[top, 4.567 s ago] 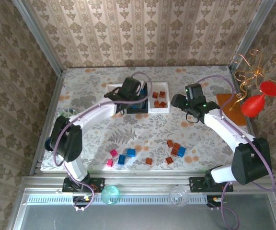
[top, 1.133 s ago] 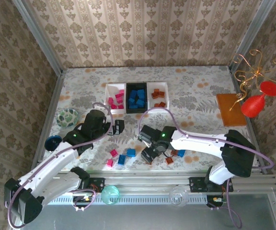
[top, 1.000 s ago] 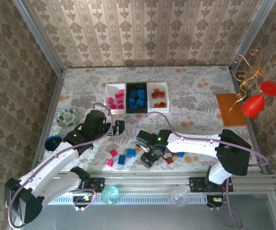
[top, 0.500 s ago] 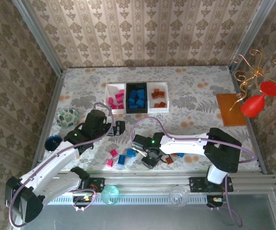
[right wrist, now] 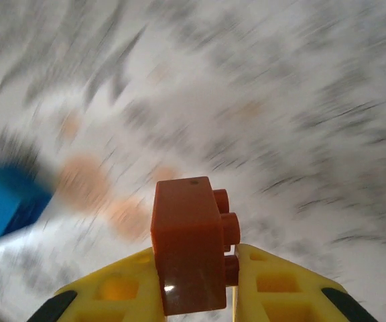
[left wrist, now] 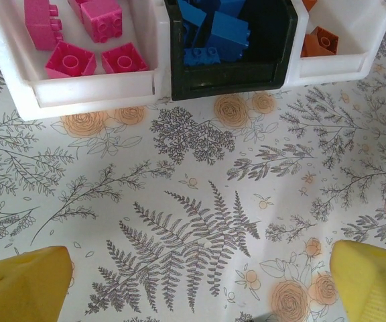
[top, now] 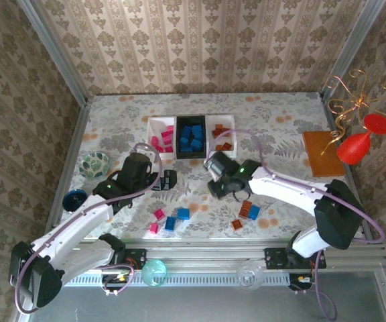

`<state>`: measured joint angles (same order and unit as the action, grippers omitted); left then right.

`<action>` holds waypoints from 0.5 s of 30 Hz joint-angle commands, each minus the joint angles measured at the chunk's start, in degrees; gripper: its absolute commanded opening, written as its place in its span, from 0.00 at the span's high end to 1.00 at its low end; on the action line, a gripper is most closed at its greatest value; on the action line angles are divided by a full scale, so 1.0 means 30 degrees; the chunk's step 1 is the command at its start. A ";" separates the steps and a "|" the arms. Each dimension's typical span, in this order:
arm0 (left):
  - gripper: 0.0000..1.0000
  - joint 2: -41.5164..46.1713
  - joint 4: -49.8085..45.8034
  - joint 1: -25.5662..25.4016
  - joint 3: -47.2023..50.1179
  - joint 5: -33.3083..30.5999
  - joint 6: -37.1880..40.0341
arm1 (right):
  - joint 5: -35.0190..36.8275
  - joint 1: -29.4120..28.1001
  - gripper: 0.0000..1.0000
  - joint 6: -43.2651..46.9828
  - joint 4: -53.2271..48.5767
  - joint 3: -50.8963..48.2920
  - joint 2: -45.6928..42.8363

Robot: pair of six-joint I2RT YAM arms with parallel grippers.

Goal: Sort the legos into containers by color
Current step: Pick up the lego from the bottom-center of the table, then place the lego in the container.

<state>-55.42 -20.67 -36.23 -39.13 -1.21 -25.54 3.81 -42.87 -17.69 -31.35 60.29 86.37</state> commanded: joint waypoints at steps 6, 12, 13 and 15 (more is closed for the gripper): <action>0.00 -0.0336 0.0184 0.0152 -0.0823 0.0705 -0.0132 | 0.3957 0.3665 0.80 -0.1869 0.1055 0.6562 0.4977; 0.00 -0.0497 -0.0076 0.0123 -0.0959 0.0872 -0.0114 | 0.3832 0.4614 0.74 -0.2072 -0.0102 1.1222 0.9286; 0.00 -0.0489 -0.0063 0.0123 -0.0959 0.0901 -0.0151 | 0.3905 0.4677 0.70 -0.2126 -0.0313 1.1698 0.9633; 0.00 -0.0457 -0.0060 0.0130 -0.0959 0.1005 -0.0150 | 0.3832 0.4798 0.53 -0.2174 -0.0442 1.2419 1.0069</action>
<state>-56.64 -20.43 -36.23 -40.45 0.60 -25.54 13.39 -28.69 -22.87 -29.12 93.80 115.35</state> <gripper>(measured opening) 0.998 0.414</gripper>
